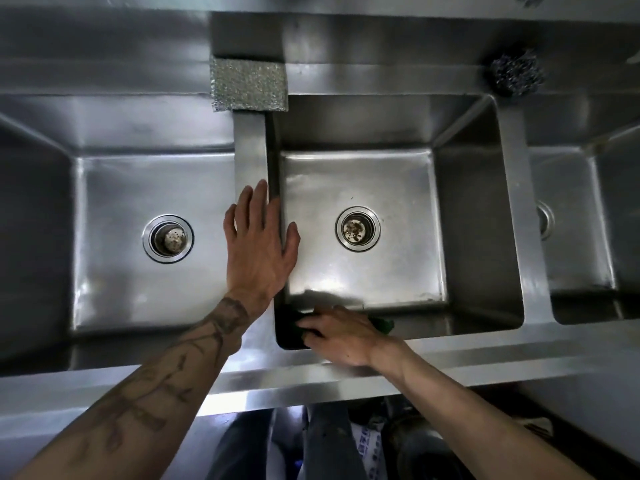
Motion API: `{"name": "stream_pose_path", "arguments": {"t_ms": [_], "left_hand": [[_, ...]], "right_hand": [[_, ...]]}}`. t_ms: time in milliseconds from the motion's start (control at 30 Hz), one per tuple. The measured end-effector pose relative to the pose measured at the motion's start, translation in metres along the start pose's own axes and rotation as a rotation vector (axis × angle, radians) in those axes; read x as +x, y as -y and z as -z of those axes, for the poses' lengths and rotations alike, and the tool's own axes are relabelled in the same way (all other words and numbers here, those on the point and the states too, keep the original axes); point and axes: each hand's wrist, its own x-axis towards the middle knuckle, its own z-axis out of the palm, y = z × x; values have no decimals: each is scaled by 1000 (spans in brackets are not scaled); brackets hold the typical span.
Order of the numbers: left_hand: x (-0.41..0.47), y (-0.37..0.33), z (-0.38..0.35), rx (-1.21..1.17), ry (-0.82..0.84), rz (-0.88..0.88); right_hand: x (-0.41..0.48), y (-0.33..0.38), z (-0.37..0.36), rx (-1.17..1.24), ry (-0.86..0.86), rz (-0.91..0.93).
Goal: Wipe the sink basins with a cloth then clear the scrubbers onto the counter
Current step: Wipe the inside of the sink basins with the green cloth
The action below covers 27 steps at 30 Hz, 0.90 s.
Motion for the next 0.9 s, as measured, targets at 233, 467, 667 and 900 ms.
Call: {"name": "stream_pose_path", "arguments": {"t_ms": [233,467,667,900], "left_hand": [[0,3,-4,-18,-21,-14],[0,2,-6,-56,-29,-4],[2,-1,-6,-31,-20,19],[4,4,-1,-95,-17,25]], "right_hand": [[-36,-54,17,-33,-67,-100],[-102,-160,63,-167,-15,-497],[-79,-135,53,-173,-27,-500],[3,4,3,212,-246,-158]]}}
